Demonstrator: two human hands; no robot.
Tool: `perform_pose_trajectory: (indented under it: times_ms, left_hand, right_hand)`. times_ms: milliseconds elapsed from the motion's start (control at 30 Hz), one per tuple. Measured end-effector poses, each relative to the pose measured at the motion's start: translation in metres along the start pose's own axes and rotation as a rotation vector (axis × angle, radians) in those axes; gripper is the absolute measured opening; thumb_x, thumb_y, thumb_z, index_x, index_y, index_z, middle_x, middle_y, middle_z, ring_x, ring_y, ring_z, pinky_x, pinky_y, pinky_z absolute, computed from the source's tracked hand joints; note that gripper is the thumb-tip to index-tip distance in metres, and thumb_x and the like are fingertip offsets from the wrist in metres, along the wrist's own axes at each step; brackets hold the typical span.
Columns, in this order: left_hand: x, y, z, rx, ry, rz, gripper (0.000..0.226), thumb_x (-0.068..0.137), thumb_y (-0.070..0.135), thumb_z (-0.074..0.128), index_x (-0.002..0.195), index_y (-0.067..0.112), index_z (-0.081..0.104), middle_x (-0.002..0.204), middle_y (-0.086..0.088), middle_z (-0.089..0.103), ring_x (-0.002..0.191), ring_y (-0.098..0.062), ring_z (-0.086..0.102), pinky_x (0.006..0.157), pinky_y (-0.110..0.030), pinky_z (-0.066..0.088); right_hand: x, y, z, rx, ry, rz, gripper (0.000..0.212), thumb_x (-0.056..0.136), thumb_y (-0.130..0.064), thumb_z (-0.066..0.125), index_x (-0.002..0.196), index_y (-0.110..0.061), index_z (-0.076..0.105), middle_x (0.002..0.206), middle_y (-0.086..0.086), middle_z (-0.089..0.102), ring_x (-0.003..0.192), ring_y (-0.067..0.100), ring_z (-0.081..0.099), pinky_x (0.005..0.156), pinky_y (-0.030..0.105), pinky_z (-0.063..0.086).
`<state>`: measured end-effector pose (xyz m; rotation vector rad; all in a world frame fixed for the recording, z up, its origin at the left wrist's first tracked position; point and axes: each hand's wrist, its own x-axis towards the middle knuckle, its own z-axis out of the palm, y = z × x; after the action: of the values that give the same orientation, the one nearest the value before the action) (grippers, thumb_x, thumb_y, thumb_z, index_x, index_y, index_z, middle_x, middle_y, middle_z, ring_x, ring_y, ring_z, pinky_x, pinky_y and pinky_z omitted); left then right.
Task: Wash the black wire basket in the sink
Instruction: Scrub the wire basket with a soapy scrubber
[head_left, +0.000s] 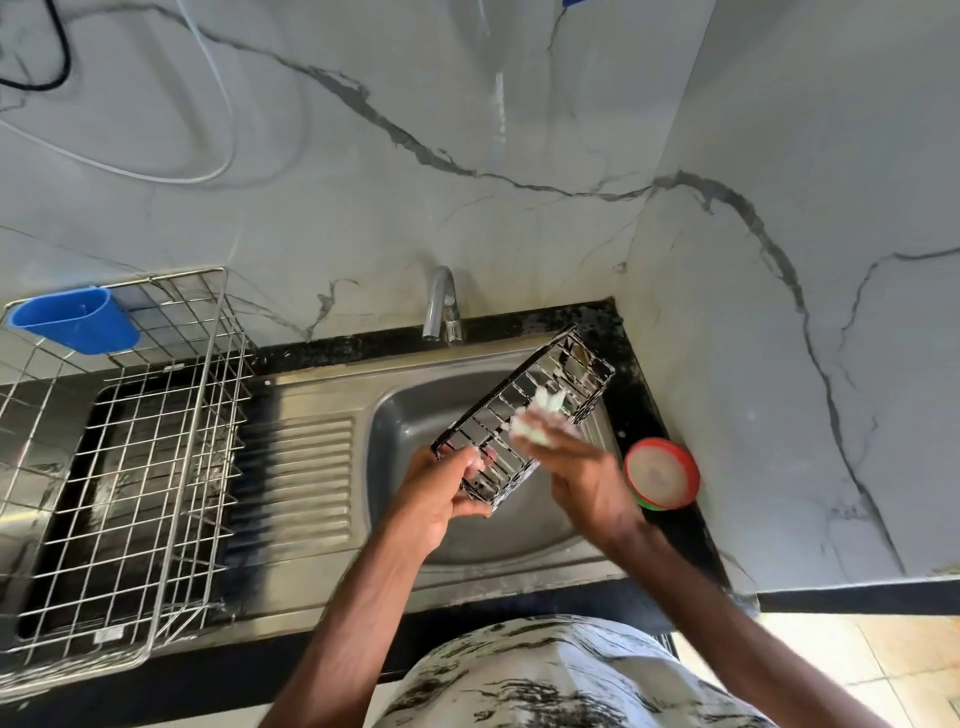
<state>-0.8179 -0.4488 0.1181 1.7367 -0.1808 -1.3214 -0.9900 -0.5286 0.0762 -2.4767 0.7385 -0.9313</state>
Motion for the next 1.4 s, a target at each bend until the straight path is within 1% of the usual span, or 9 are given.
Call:
perform_pose_trajectory:
  times_ms: [133, 300, 500, 733, 867, 1067, 1200, 1267, 1400]
  left_hand:
    - [-0.006, 0.002, -0.003, -0.020, 0.012, 0.006, 0.011, 0.099, 0.008, 0.065, 0.096, -0.003, 0.067, 0.100, -0.023, 0.071, 0.090, -0.036, 0.072, 0.065, -0.046, 0.065]
    - [-0.016, 0.002, -0.002, -0.005, -0.011, 0.034, 0.014, 0.099, 0.014, 0.067, 0.102, -0.001, 0.069, 0.103, -0.019, 0.070, 0.104, -0.040, 0.072, 0.080, -0.050, 0.065]
    - [-0.025, 0.005, -0.005, 0.044, -0.196, 0.127, 0.030, 0.098, 0.026, 0.071, 0.119, 0.005, 0.065, 0.102, -0.007, 0.081, 0.103, -0.017, 0.076, 0.088, -0.044, 0.064]
    - [-0.036, -0.006, -0.010, 0.210, -0.239, 0.149, 0.019, 0.102, 0.006, 0.062, 0.094, 0.018, 0.050, 0.102, -0.006, 0.081, 0.108, -0.015, 0.075, 0.100, -0.050, 0.058]
    - [-0.037, -0.008, -0.008, 0.207, -0.215, 0.136, 0.018, 0.103, 0.008, 0.062, 0.093, 0.018, 0.052, 0.101, -0.009, 0.080, 0.102, -0.021, 0.077, 0.092, -0.049, 0.062]
    - [-0.039, 0.002, -0.009, 0.242, -0.170, 0.101, 0.032, 0.102, -0.003, 0.057, 0.104, 0.028, 0.061, 0.117, 0.000, 0.066, 0.107, -0.023, 0.069, 0.083, -0.043, 0.065]
    - [-0.042, 0.006, -0.009, 0.276, -0.236, 0.120, 0.019, 0.105, 0.007, 0.059, 0.109, 0.026, 0.058, 0.096, 0.013, 0.077, 0.091, -0.004, 0.073, 0.081, -0.038, 0.065]
    - [-0.043, 0.005, -0.005, 0.302, -0.239, 0.121, 0.015, 0.105, 0.008, 0.058, 0.112, 0.021, 0.058, 0.108, 0.008, 0.070, 0.099, -0.007, 0.070, 0.081, -0.039, 0.065]
    - [-0.046, 0.005, 0.002, 0.351, -0.215, 0.116, 0.027, 0.105, 0.001, 0.050, 0.120, 0.022, 0.058, 0.120, -0.002, 0.065, 0.113, -0.024, 0.069, 0.081, -0.042, 0.066]
  right_hand:
    - [-0.023, -0.026, 0.019, 0.070, -0.202, -0.077, 0.082, 0.077, 0.022, 0.048, 0.141, -0.028, 0.054, 0.148, 0.011, 0.054, 0.126, 0.032, 0.061, 0.093, 0.047, 0.058]
    - [0.001, -0.006, 0.002, 0.031, -0.106, -0.088, 0.061, 0.084, 0.019, 0.059, 0.129, -0.022, 0.068, 0.135, 0.006, 0.065, 0.121, 0.023, 0.066, 0.076, 0.041, 0.064]
    - [0.013, -0.009, -0.009, 0.099, -0.001, 0.026, 0.057, 0.079, 0.021, 0.057, 0.122, -0.012, 0.073, 0.129, 0.003, 0.069, 0.122, 0.008, 0.064, 0.100, 0.020, 0.052]
    - [0.003, -0.013, -0.006, 0.337, 0.020, 0.379, 0.054, 0.083, 0.016, 0.056, 0.120, -0.018, 0.075, 0.123, -0.006, 0.072, 0.114, 0.001, 0.067, 0.098, 0.024, 0.055]
    - [-0.010, -0.026, 0.003, 0.156, 0.063, 0.239, 0.054, 0.080, 0.017, 0.056, 0.122, -0.012, 0.073, 0.126, -0.006, 0.067, 0.119, 0.001, 0.063, 0.107, 0.018, 0.046]
    - [-0.035, -0.032, 0.004, 0.112, -0.059, -0.078, 0.053, 0.092, 0.009, 0.051, 0.139, -0.014, 0.059, 0.139, 0.007, 0.062, 0.131, 0.016, 0.057, 0.108, 0.032, 0.049]
    - [-0.007, -0.021, 0.000, 0.159, 0.043, 0.193, 0.063, 0.079, 0.023, 0.056, 0.131, -0.011, 0.067, 0.132, 0.001, 0.062, 0.112, -0.004, 0.063, 0.084, 0.010, 0.055]
    - [0.009, -0.029, 0.001, 0.173, 0.073, 0.249, 0.060, 0.079, 0.023, 0.058, 0.129, -0.008, 0.068, 0.127, 0.002, 0.065, 0.095, -0.015, 0.063, 0.074, -0.002, 0.048]
    - [0.006, -0.053, 0.013, 0.228, -0.053, 0.007, 0.051, 0.087, 0.015, 0.056, 0.132, -0.008, 0.065, 0.130, 0.011, 0.067, 0.117, 0.010, 0.065, 0.095, 0.015, 0.053]
